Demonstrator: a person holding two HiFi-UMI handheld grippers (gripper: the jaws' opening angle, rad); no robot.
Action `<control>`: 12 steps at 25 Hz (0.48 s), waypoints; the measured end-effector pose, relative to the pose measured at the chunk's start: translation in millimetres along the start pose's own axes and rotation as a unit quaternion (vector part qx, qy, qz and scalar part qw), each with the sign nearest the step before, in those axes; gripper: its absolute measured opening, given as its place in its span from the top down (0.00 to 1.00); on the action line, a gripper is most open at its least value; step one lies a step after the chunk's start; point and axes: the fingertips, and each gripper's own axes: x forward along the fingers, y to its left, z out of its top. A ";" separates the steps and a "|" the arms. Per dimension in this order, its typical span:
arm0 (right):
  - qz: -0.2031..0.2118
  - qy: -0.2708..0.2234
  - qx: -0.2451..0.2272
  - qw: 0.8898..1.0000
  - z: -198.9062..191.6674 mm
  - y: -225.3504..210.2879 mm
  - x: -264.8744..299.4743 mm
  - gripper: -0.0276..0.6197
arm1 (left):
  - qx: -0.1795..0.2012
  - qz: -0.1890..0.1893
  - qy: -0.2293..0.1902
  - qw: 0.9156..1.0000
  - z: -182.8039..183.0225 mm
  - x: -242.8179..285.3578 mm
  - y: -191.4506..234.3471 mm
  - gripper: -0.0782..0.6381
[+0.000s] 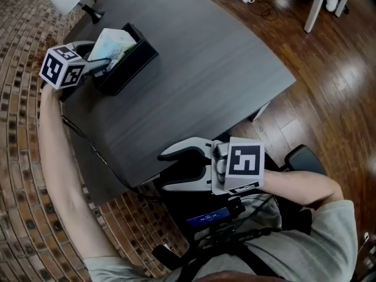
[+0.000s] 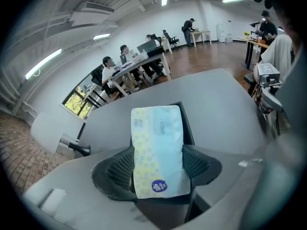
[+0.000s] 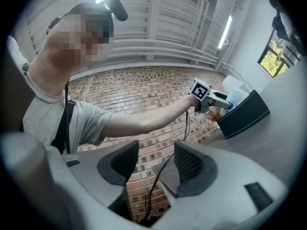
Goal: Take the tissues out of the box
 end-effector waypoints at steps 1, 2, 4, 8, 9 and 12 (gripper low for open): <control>0.000 -0.001 0.002 1.000 0.9 0.6 0.4 0.61 | -0.007 0.006 -0.012 1.000 1.4 -4.7 1.7 0.45; 0.001 -0.002 0.004 1.000 2.4 1.2 0.8 0.61 | -0.017 0.011 -0.025 0.999 2.8 -9.7 3.8 0.45; 0.001 -0.003 0.006 1.000 3.3 0.6 0.3 0.61 | -0.043 0.019 -0.059 0.997 6.2 -19.2 8.4 0.45; 0.000 -0.001 0.004 1.000 0.8 -1.5 -1.2 0.61 | -0.075 0.017 -0.095 0.992 5.2 -28.7 10.0 0.45; 0.000 -0.001 0.004 1.000 0.3 -1.4 -1.3 0.61 | -0.062 0.018 -0.074 0.995 -0.4 -25.4 7.8 0.45; 0.000 -0.001 0.004 1.000 -1.2 -1.5 -1.6 0.61 | 0.008 0.020 0.034 0.999 -20.0 -2.5 -3.3 0.45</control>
